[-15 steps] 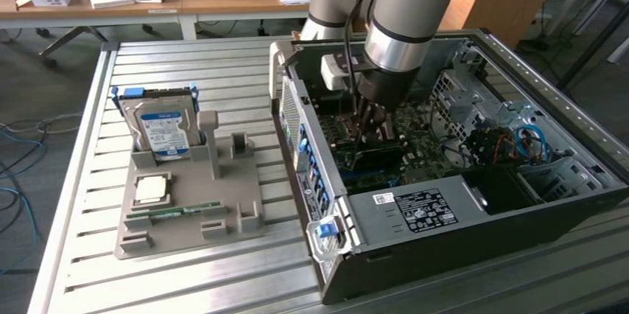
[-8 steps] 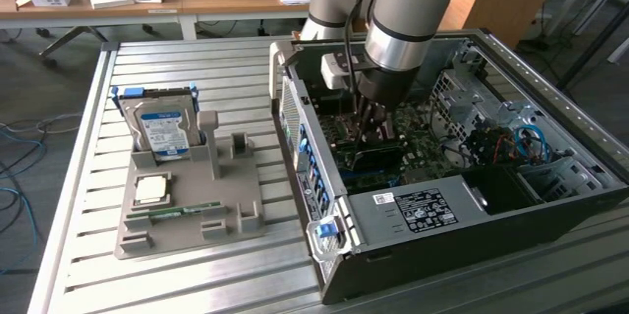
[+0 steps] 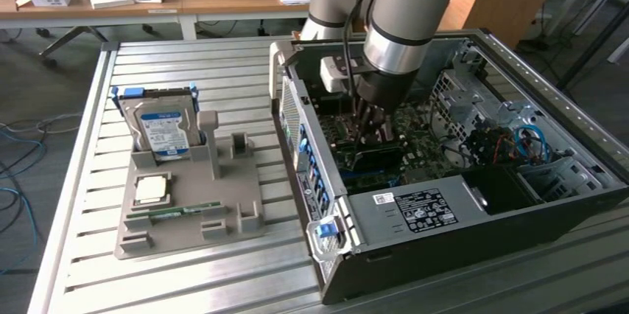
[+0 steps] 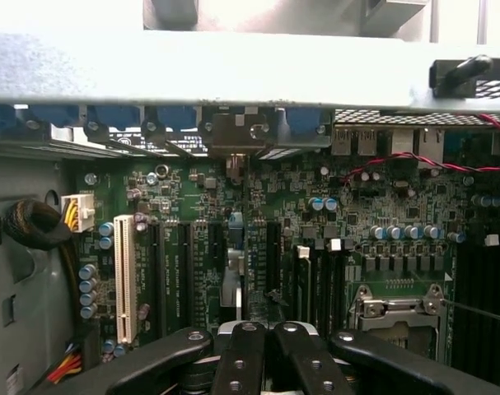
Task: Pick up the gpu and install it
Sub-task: 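Press down on the gpu until it lock into place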
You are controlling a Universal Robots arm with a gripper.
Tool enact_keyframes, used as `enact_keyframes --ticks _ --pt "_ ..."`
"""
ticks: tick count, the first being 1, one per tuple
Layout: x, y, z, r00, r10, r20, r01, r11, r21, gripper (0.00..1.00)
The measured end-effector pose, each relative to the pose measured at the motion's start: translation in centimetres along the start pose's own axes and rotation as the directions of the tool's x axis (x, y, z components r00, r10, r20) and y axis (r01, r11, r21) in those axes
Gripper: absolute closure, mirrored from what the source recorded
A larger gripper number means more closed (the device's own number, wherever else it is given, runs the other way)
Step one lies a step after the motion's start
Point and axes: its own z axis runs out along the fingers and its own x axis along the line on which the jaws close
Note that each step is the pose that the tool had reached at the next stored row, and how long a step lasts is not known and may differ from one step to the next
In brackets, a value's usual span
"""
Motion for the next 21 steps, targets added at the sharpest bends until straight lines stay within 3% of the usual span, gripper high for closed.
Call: enact_keyframes --ticks 15,21 --pt "0.0 0.12 -0.67 1.0000 0.000 0.0003 0.000 1.0000 0.0009 0.89" --pt "0.0 1.31 -0.71 1.0000 -0.001 0.0005 0.001 0.9999 0.0138 0.89"
